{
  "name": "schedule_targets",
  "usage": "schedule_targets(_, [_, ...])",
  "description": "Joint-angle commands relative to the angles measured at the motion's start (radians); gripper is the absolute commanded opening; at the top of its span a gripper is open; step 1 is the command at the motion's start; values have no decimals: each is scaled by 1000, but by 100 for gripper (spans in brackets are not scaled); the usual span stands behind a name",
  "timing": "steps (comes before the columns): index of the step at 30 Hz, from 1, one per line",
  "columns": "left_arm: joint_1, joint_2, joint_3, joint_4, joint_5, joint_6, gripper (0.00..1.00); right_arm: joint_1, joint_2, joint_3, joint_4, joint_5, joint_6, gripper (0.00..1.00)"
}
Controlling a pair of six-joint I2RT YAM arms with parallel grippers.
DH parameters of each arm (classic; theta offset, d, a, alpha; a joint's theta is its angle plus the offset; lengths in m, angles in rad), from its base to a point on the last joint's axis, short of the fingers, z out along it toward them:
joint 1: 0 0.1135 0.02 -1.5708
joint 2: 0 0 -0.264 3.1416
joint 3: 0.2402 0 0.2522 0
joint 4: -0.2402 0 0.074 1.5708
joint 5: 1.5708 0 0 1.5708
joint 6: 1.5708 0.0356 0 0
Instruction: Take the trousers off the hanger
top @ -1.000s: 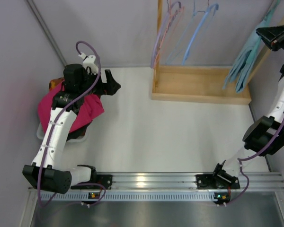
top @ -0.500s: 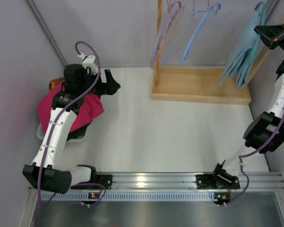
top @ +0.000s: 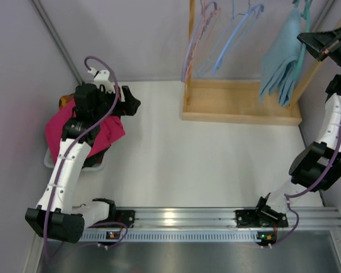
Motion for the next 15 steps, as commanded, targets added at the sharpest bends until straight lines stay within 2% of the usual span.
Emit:
schedule_targets(1, [6, -70, -50, 165, 26, 67, 99, 7, -210, -51, 324, 56, -2, 0])
schedule_targets(5, [3, -129, -133, 246, 109, 153, 99, 7, -324, -293, 430, 24, 50, 0])
schedule_targets(9, [-20, -175, -207, 320, 197, 279, 99, 6, -441, -453, 455, 10, 73, 0])
schedule_targets(12, [-106, -185, -231, 328, 211, 387, 99, 6, -514, -546, 446, 5, 81, 0])
schedule_targets(15, [-238, -183, -251, 354, 180, 457, 99, 6, -588, -628, 420, 2, 74, 0])
